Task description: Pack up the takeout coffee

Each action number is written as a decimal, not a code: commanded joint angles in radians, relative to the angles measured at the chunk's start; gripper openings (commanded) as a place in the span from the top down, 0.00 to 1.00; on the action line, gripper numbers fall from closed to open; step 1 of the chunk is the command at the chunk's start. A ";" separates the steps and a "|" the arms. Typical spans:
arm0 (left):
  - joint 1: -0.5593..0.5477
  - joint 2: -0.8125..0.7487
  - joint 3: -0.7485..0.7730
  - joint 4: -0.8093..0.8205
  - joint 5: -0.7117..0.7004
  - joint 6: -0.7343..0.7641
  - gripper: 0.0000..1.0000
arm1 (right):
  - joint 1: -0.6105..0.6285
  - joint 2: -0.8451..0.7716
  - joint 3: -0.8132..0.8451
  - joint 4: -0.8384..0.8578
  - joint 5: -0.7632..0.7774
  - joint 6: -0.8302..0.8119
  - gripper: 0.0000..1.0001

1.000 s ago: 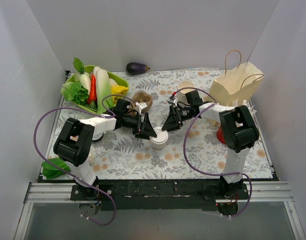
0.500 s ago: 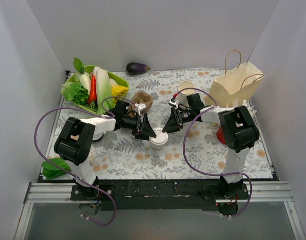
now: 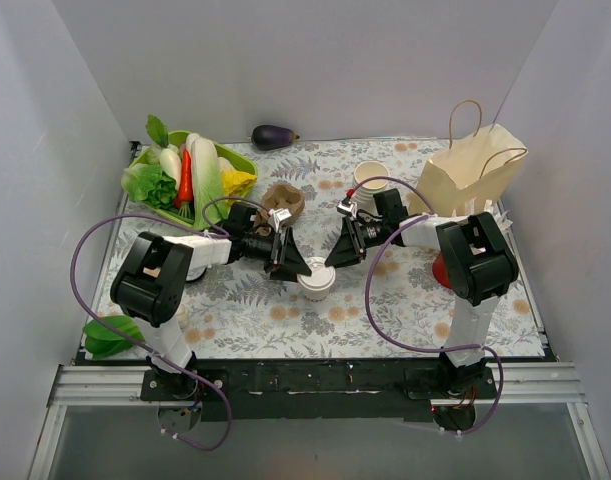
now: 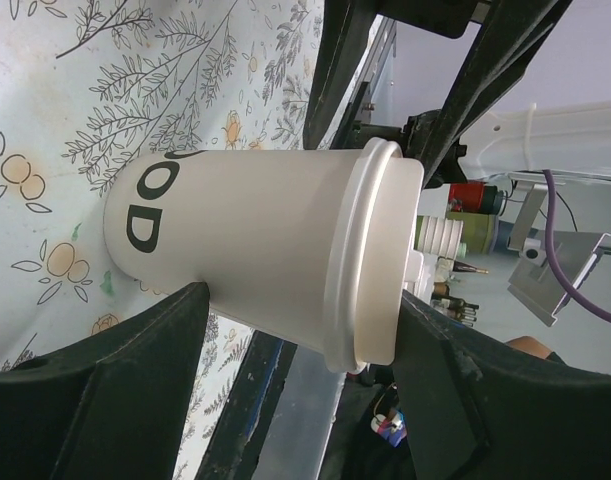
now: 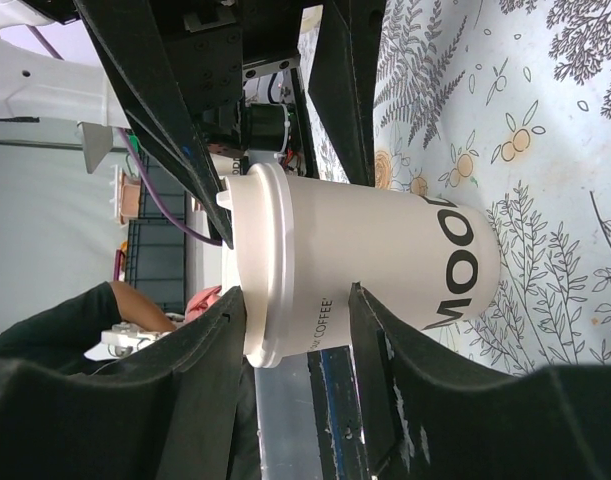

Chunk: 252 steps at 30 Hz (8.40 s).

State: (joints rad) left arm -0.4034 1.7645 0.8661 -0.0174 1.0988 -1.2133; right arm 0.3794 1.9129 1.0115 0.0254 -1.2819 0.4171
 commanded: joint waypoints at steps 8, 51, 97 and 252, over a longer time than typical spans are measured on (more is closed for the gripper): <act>-0.005 -0.040 0.014 -0.036 -0.017 0.110 0.26 | 0.009 0.011 0.133 -0.306 0.147 -0.206 0.37; 0.534 -0.329 0.154 0.013 -0.119 -0.104 0.02 | 0.323 -0.198 0.567 -0.973 0.616 -1.541 0.11; 0.417 -0.379 0.191 -0.087 -0.146 0.058 0.02 | 0.391 -0.126 0.552 -1.056 0.725 -1.577 0.12; 0.058 0.286 0.968 -0.814 -0.783 0.870 0.75 | 0.047 -0.632 0.067 -0.375 0.707 -0.615 0.12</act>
State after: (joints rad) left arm -0.3378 2.1040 1.8065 -0.8360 0.3344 -0.3458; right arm 0.4313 1.2671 1.0634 -0.3851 -0.5610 -0.1970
